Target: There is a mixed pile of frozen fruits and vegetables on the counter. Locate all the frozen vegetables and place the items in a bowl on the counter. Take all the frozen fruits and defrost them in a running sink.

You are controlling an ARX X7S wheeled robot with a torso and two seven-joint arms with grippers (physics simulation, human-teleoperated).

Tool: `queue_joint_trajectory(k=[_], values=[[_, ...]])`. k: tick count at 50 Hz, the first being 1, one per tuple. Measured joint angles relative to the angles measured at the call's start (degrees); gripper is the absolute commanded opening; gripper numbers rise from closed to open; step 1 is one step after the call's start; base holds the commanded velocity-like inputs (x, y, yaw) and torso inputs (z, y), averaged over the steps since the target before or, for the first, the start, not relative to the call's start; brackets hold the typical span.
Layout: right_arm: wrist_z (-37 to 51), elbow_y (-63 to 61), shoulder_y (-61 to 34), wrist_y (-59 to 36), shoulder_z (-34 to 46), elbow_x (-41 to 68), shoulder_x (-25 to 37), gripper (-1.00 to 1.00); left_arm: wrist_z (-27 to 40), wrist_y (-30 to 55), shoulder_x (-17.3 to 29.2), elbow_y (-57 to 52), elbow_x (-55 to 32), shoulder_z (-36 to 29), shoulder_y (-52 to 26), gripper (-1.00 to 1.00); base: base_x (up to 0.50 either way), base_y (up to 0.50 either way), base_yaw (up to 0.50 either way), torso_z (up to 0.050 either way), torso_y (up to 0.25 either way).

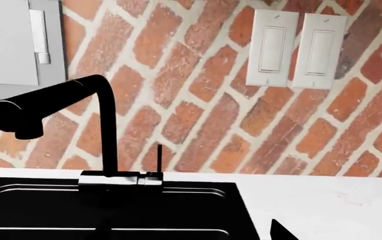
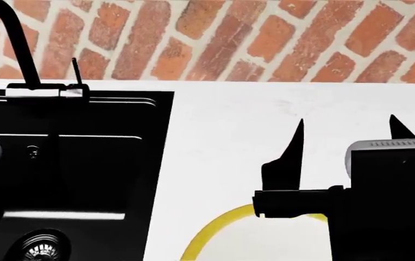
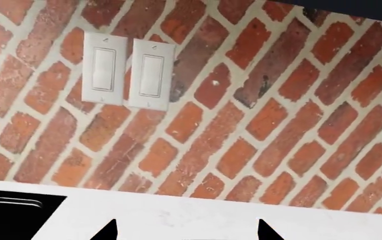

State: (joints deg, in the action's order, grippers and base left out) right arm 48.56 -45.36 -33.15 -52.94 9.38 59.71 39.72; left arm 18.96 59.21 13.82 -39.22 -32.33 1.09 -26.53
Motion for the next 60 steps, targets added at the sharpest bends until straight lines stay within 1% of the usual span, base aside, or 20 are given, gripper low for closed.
queue_joint_trajectory(k=[12, 60], values=[[-0.37, 0.18, -0.25, 0.08, 1.32, -0.98, -0.22, 1.0, 0.21, -0.37, 0.28, 0.24, -0.33, 0.05, 0.07, 1.0, 0.0, 0.5, 0.0, 0.0, 0.0], [-0.57, 0.71, 0.52, 1.52, 1.98, -2.13, 0.32, 1.0, 1.2, -1.37, 1.04, 0.91, -1.41, -1.11, 0.05, 1.0, 0.0, 0.49, 0.0, 0.0, 0.0]])
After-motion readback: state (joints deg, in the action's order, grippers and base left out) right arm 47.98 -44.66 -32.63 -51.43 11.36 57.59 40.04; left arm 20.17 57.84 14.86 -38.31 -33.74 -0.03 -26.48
